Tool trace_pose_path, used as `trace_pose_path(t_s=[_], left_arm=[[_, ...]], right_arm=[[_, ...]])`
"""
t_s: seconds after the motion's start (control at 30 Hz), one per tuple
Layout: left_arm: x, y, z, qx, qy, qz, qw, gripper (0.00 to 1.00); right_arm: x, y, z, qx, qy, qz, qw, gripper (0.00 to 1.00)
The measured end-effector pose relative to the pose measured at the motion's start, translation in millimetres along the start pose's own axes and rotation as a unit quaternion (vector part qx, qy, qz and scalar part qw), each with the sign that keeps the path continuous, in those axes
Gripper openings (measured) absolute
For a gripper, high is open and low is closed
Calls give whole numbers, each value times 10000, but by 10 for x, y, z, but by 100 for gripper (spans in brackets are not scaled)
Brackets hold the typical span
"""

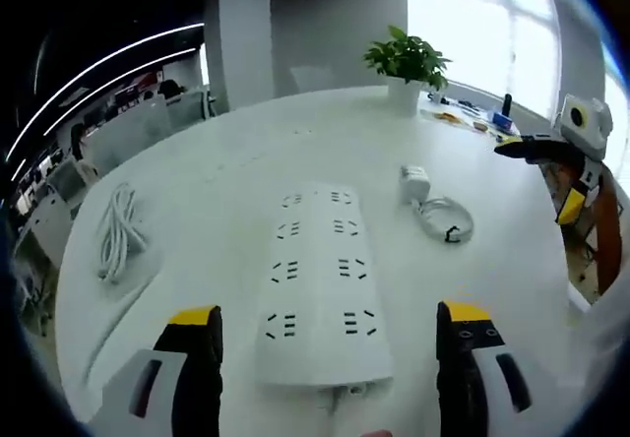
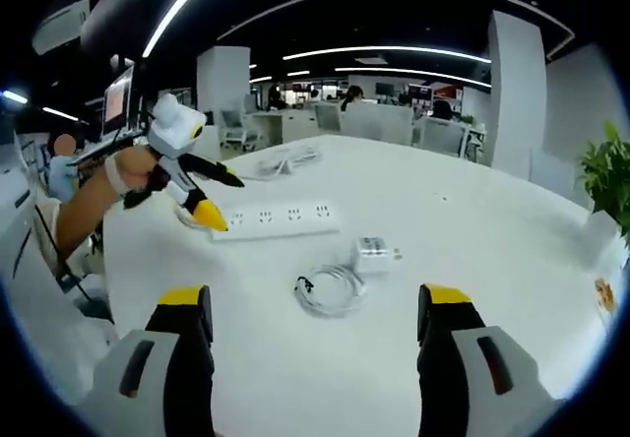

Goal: Straighten the power strip on the desk, plug the charger into it

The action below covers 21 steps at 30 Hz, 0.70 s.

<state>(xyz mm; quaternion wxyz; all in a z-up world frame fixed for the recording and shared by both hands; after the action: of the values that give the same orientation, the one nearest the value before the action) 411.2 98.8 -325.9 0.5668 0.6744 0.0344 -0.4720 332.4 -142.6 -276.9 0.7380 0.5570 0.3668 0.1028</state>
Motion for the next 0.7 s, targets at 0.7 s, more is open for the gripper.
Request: trace_pose_path(t_s=[0.7], left_arm=[[412, 46, -61, 23, -196, -247, 9995, 84]], right_arm=[[63, -92, 38, 78, 74, -89, 9999, 83]])
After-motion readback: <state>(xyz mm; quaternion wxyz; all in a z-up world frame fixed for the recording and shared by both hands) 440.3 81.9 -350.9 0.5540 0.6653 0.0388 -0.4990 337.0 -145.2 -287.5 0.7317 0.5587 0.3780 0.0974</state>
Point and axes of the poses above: the point that each gripper's makers call its tool centre point, and the gripper's own axes: x roughly forward along the fingers, z roughly to its right, y roughly out of its top, the point moved 2 cm from there along -x, roughly backward along the fingers, and after that the axes turned 4 degrees about -x, right-handed, at the moved point
